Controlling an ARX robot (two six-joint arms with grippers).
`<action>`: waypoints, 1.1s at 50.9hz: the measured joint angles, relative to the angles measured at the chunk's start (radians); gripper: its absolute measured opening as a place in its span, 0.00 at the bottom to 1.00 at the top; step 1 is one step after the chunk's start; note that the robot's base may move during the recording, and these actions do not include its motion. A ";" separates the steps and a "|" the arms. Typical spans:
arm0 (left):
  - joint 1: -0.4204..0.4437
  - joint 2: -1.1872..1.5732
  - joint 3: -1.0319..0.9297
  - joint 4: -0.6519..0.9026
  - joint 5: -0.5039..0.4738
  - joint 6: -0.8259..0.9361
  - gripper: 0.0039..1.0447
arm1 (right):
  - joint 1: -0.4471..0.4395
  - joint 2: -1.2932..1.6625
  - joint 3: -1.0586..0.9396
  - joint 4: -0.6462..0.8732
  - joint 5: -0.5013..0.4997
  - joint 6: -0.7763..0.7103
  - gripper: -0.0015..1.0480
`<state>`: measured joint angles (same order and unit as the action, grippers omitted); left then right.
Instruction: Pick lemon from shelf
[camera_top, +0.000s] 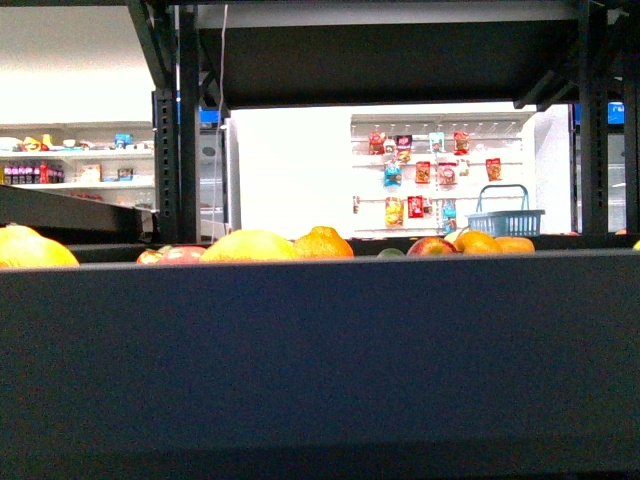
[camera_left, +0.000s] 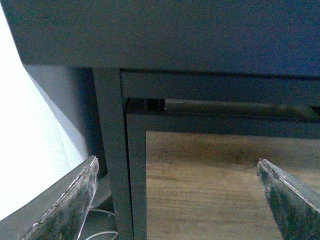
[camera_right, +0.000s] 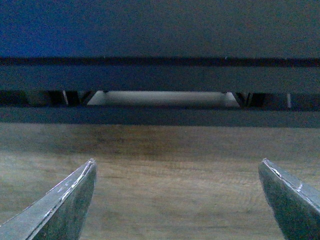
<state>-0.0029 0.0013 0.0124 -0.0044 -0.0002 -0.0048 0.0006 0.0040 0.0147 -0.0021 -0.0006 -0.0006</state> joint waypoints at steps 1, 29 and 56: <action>0.000 0.000 0.000 0.000 0.000 0.001 0.93 | 0.000 0.000 0.000 0.000 0.000 0.000 0.93; 0.000 0.000 0.000 0.000 0.000 0.001 0.93 | 0.000 0.000 0.000 0.000 0.000 0.000 0.93; 0.000 0.000 0.000 0.000 0.000 0.001 0.93 | 0.000 0.000 0.000 0.000 0.000 0.000 0.93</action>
<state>-0.0029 0.0013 0.0124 -0.0044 0.0002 -0.0036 0.0006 0.0036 0.0147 -0.0017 -0.0002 -0.0002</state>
